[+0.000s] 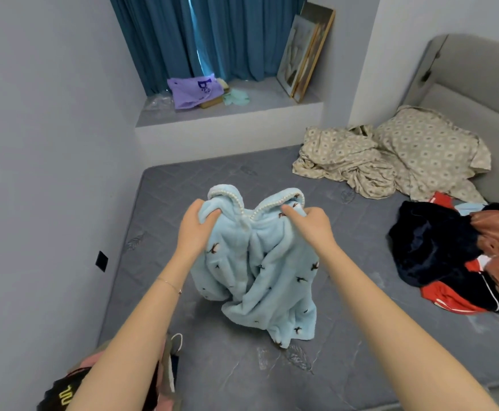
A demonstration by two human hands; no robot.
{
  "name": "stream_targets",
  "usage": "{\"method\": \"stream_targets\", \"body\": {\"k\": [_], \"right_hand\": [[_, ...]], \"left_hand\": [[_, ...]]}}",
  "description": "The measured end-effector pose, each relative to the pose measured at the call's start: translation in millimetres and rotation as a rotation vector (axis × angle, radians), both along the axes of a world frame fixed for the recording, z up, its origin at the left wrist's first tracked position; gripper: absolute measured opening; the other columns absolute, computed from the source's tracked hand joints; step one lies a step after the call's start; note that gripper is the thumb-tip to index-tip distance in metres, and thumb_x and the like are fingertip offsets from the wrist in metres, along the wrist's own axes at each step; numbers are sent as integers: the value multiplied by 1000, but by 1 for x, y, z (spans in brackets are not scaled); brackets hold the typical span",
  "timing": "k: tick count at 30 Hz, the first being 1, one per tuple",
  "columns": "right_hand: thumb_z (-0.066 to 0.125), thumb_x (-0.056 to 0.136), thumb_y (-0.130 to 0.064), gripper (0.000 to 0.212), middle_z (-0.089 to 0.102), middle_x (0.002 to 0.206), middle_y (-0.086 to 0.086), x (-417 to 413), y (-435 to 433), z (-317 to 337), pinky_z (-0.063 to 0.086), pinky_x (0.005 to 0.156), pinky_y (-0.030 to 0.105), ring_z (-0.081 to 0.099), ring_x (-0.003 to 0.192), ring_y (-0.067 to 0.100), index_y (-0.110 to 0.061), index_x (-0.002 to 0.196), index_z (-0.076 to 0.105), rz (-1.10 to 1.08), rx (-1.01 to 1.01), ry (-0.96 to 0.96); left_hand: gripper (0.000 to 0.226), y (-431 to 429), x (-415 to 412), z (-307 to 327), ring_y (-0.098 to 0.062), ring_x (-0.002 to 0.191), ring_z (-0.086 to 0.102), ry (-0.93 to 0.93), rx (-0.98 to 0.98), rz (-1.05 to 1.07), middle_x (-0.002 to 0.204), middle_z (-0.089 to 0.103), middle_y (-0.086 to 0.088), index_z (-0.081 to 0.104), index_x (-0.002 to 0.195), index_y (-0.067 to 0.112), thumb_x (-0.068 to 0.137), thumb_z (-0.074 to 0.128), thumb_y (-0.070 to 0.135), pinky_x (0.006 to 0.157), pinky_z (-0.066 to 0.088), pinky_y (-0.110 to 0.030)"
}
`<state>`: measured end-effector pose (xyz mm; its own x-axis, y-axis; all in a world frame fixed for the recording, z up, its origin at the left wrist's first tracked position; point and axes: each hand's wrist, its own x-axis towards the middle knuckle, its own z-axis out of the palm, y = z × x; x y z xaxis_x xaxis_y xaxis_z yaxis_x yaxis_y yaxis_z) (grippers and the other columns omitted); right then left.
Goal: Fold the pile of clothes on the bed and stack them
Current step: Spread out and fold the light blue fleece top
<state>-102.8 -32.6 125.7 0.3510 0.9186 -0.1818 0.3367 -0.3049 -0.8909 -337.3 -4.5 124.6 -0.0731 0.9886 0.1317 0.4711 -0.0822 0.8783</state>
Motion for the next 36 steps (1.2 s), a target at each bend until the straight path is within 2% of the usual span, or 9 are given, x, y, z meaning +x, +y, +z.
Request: {"method": "stream_targets", "body": {"k": [4,8,12,14,21,25,28,32,36], "right_hand": [[65,86,-51,60,24,40,-12,23,-41,22,19,45,23,25,41,6,-21,52,25,44,91,36],[64,85,-54,45,42,62,-3,46,-83,45,27,44,16,38,52,5,-14,70,48,166,183,63],[63,84,-56,53,30,48,-16,51,-110,79,20,40,16,27,42,1,-22,59,31,179,319,82],[64,86,-54,59,22,42,-16,49,-118,92,17,38,17,23,39,2,-24,56,23,181,378,105],[71,83,-47,58,19,49,-11,60,-118,95,15,45,22,21,46,6,-22,57,25,163,546,-2],[68,84,-49,57,23,51,-7,67,-89,72,16,50,29,21,47,9,-20,57,27,113,494,-185],[64,85,-55,58,26,51,-5,73,-58,37,16,48,31,25,46,9,-21,57,26,92,378,-300],[63,87,-51,53,30,52,-6,75,-7,-38,20,49,30,30,48,9,-20,59,30,115,213,-271],[64,90,-41,52,27,54,-4,71,48,-110,20,52,30,26,52,11,-18,60,28,60,102,-179]], "left_hand": [[32,-49,26,24,1,54,38,-105,100,67,67,40,6,40,68,19,90,64,20,54,36,-13],[30,-95,40,46,1,55,39,-180,153,103,68,43,6,44,69,17,87,67,22,54,36,-12],[28,-130,48,70,-6,62,42,-215,250,107,70,46,-1,50,74,4,87,69,19,57,36,-17],[29,-141,49,78,-9,66,44,-217,283,109,75,49,-6,53,80,-4,87,69,19,60,38,-20],[36,-144,48,75,-7,62,43,-174,295,111,69,48,-2,51,77,-5,85,71,24,56,38,-15],[42,-116,49,55,-7,59,39,-79,237,106,67,45,-5,48,72,-3,84,72,29,54,34,-17],[41,-84,47,25,-8,61,45,23,119,85,70,55,-11,55,75,0,83,72,37,58,37,-23],[37,-25,49,-44,-7,56,43,63,-81,65,58,47,10,49,65,15,81,71,39,58,35,-29],[38,37,56,-119,-6,56,39,39,-219,39,59,43,10,42,63,23,85,69,35,61,35,-29]]}}
